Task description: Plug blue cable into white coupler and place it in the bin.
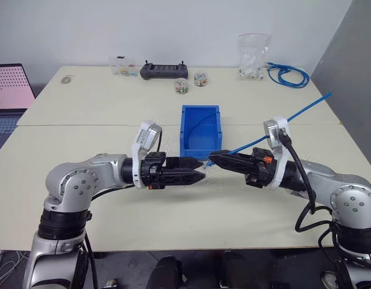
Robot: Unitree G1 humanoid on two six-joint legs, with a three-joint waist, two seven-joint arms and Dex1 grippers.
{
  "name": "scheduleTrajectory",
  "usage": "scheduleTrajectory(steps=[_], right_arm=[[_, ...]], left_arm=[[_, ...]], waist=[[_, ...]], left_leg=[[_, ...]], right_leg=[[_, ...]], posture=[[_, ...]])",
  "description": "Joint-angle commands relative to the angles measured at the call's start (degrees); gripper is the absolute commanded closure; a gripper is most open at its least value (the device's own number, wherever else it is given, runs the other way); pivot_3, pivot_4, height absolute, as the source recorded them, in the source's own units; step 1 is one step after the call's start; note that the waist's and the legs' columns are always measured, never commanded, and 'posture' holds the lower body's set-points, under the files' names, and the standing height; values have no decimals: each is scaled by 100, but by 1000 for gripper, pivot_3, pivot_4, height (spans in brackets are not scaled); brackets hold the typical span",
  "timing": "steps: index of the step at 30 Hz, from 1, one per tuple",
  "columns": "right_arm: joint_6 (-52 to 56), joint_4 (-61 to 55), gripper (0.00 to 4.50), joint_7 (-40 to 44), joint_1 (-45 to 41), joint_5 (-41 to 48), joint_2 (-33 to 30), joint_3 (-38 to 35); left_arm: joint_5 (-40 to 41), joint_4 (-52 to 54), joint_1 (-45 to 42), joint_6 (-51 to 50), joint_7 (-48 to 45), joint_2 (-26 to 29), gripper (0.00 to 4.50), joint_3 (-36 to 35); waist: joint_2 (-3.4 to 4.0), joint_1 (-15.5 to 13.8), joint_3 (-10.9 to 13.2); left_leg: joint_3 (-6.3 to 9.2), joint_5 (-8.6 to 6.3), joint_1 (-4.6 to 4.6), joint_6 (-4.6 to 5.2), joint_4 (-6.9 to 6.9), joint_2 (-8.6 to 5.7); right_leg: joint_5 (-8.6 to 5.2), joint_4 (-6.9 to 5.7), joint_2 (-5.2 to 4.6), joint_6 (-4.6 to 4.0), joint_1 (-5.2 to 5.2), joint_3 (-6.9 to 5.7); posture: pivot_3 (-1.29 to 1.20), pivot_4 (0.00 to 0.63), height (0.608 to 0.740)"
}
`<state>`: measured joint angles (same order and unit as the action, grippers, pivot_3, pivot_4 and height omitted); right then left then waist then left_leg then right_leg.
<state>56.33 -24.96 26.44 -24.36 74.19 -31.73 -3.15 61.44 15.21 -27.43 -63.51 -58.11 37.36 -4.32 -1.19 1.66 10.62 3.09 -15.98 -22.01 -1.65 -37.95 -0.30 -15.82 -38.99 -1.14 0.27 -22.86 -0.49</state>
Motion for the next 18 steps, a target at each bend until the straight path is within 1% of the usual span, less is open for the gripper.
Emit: scheduleTrajectory(steps=[1,3,6,13,18], right_arm=[[-236,167,4410,309,-84,-474,-111,-32],[-344,329,4410,462,-88,-805,-183,-12],[-468,476,4410,652,-94,-1144,-237,-12],[-575,561,4411,972,-19,-1583,-195,52],[-582,603,4411,1128,-18,-1812,-145,152]], left_arm=[[-128,367,234,271,15,235,244,-213],[-508,571,606,581,199,407,0,-292],[-968,745,1125,995,891,313,0,-583],[-2525,1181,2569,2126,2864,-360,0,-1127],[-3754,818,3186,2813,4167,-706,0,-1598]], waist=[[0,-1,0],[0,-2,0],[2,7,1],[1,-26,1],[1,-41,1]], left_leg=[[0,0,0,0,0,0],[-2,0,0,0,0,0],[-7,0,-2,0,4,0],[-7,0,-14,1,3,3],[-3,0,-21,1,2,3]], right_leg=[[0,0,0,0,0,0],[0,0,0,0,-1,1],[1,1,0,-2,-6,8],[15,2,-4,-25,-19,10],[15,1,-3,-26,-24,4]], posture=[[0,150,740],[0,150,740],[0,150,740],[0,150,740],[0,150,740]])
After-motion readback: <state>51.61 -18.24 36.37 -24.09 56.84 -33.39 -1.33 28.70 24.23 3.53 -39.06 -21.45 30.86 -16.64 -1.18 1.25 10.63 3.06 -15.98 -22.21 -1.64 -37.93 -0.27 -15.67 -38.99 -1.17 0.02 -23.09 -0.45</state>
